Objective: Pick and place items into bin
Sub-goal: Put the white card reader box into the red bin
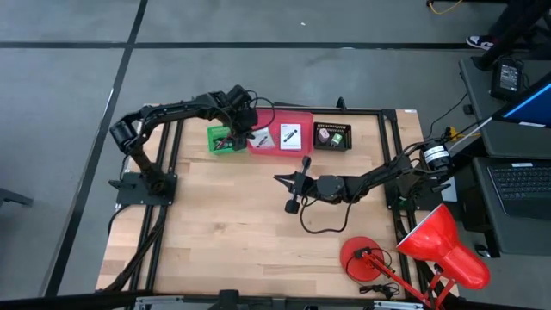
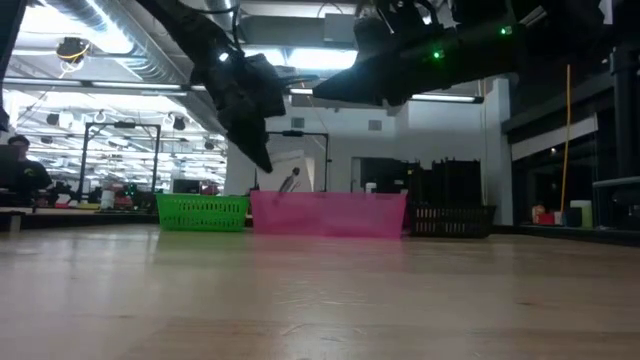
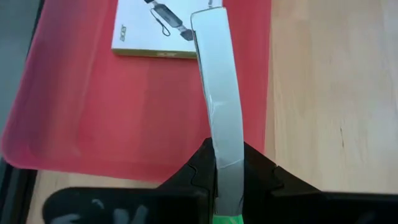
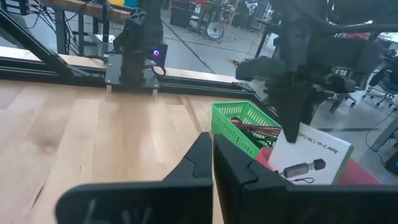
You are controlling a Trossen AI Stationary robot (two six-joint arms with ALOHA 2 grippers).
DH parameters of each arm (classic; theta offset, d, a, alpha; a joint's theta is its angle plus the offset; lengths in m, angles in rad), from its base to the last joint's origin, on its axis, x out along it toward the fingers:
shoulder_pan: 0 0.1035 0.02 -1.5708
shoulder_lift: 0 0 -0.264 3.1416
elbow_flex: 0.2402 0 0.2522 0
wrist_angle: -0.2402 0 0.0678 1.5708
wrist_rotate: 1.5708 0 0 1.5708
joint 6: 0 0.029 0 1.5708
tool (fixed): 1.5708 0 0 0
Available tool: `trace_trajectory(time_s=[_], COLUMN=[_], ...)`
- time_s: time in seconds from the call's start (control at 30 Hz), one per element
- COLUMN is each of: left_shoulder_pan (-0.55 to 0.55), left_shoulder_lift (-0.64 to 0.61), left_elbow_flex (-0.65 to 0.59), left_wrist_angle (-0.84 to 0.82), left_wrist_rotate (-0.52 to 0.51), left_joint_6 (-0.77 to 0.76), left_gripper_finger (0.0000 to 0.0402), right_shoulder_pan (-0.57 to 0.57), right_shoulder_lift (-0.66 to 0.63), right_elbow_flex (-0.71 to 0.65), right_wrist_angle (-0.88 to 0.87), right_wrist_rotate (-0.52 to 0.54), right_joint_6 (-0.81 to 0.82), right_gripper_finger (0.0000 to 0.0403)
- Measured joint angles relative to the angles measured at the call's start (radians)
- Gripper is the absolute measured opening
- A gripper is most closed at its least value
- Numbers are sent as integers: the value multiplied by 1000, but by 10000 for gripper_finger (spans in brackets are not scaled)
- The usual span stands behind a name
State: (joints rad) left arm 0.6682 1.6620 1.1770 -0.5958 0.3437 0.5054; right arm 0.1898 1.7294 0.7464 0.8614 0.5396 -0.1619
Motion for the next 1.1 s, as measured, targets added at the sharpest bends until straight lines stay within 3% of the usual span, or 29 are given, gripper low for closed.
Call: trace_trajectory(time_s=[0.2, 0.53, 1.1], left_shoulder_pan=[1, 1, 1], left_shoulder_lift=[0, 0, -1], left_elbow_flex=[0, 0, 0], left_wrist_angle=[-9, -30, 34], left_wrist_rotate=[99, 129, 92], left_joint_6=[55, 91, 81], left_gripper_finger=[34, 34, 46], right_shoulder_pan=[0, -4, -5], right_shoulder_lift=[0, 0, 0], right_elbow_flex=[0, 0, 0], right_wrist_angle=[-3, -3, -10], right_wrist_rotate=[0, 0, 0], right_joint_6=[0, 0, 3], right_gripper_finger=[0, 0, 0])
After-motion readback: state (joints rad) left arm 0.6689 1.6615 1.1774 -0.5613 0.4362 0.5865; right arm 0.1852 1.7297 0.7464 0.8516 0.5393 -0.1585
